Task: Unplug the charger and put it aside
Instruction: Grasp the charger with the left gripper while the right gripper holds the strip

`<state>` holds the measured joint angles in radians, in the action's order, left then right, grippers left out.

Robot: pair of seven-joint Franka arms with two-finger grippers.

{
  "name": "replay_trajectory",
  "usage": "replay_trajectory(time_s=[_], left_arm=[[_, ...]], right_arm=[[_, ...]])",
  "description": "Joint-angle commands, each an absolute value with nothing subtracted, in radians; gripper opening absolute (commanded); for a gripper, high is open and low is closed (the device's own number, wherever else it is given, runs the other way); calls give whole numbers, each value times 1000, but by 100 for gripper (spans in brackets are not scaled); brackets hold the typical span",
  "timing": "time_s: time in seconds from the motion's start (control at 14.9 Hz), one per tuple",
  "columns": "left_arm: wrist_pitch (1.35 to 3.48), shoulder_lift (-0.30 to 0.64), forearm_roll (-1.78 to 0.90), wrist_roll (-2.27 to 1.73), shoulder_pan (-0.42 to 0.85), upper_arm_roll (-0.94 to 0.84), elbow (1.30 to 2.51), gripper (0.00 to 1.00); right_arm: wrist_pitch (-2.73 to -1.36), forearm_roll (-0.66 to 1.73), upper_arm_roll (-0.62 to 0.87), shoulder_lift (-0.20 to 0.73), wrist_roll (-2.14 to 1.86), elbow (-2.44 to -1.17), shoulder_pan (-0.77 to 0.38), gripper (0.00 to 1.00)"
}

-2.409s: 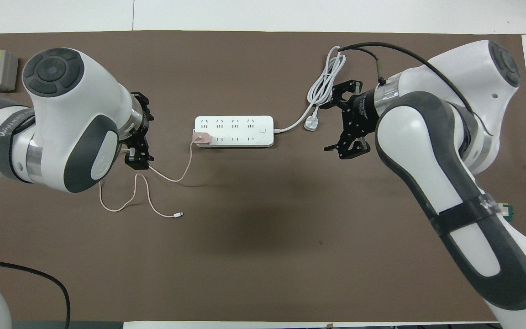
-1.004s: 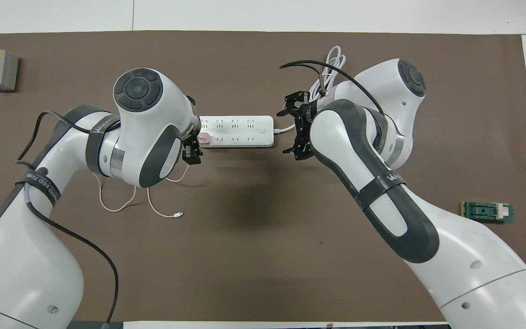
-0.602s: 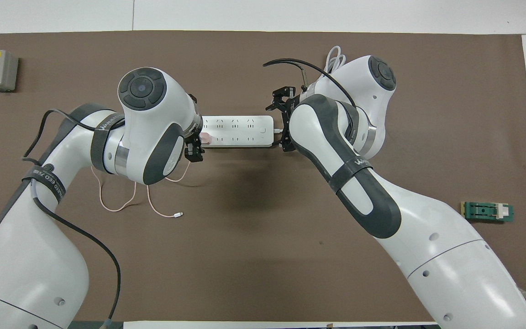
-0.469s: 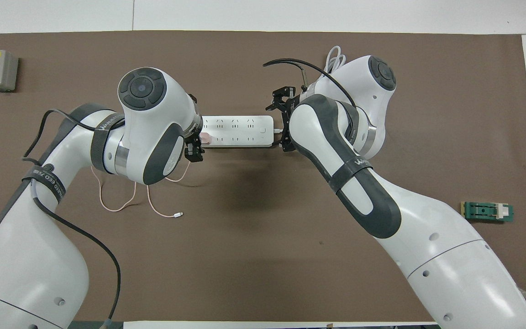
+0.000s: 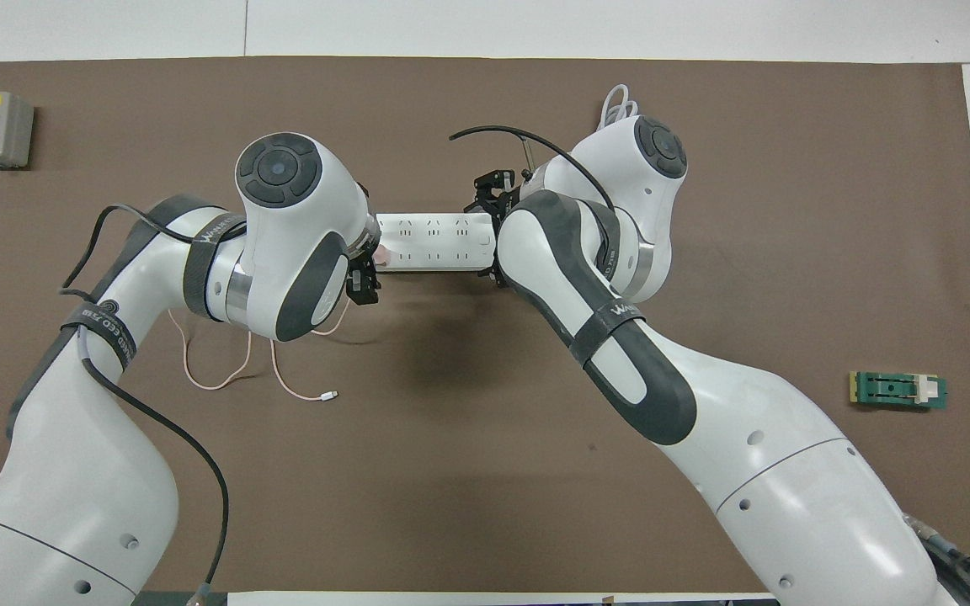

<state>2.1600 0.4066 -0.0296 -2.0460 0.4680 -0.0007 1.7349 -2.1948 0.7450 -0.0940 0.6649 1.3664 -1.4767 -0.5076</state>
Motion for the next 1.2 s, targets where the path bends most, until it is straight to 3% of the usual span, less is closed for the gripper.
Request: replay_trajectory(time_s=[0.0, 0.6, 0.94, 1.07, 1.14], left_arm=[[2175, 408, -17, -2043, 489, 12, 1752, 99], [2204, 408, -17, -1971, 489, 11, 1761, 91], [2215, 407, -17, -1950, 489, 11, 1775, 68], [2221, 407, -18, -1948, 489, 11, 1776, 52], [2223, 405, -18, -1948, 489, 11, 1781, 38]], right_arm=[[-2236, 770, -86, 675, 1325, -1489, -502, 100], [-2292, 799, -80, 678, 1287, -1517, -508, 100], [-2303, 845, -80, 687, 1289, -1529, -509, 100], [-2303, 845, -81, 687, 1289, -1529, -508, 100], [-2304, 845, -81, 690, 1289, -1528, -508, 100]])
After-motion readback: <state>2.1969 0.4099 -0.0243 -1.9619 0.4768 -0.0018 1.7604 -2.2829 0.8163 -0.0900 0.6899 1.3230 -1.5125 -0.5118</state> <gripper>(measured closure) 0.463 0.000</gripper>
